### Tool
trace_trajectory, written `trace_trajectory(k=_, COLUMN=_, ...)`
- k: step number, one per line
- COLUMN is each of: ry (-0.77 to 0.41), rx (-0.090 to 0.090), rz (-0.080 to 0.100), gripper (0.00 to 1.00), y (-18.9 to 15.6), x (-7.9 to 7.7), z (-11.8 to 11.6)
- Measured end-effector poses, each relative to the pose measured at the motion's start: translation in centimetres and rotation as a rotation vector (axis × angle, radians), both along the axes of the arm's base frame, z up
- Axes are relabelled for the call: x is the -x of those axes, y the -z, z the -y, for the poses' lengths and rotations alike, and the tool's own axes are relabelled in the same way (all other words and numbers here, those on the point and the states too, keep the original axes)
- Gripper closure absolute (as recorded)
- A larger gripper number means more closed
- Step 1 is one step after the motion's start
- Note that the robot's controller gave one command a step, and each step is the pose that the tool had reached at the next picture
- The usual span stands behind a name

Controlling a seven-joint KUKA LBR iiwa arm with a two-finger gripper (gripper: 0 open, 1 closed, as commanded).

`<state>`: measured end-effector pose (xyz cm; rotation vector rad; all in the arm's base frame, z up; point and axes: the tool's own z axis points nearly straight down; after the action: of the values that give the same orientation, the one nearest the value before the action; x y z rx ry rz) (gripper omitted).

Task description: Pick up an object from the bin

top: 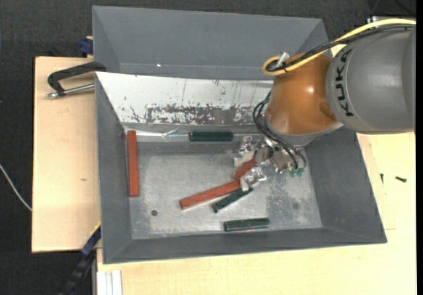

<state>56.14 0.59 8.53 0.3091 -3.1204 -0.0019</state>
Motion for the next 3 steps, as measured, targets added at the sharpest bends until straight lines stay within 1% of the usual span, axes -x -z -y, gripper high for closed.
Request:
trace_trajectory(k=1, ry=-0.029, rx=0.001, rz=-0.009, gripper=1.0, y=0.11, x=0.38, z=0.12)
trace_trajectory(k=3, ry=-0.011, rx=0.001, rz=-0.01, gripper=1.0, y=0.16, x=0.33, z=0.14)
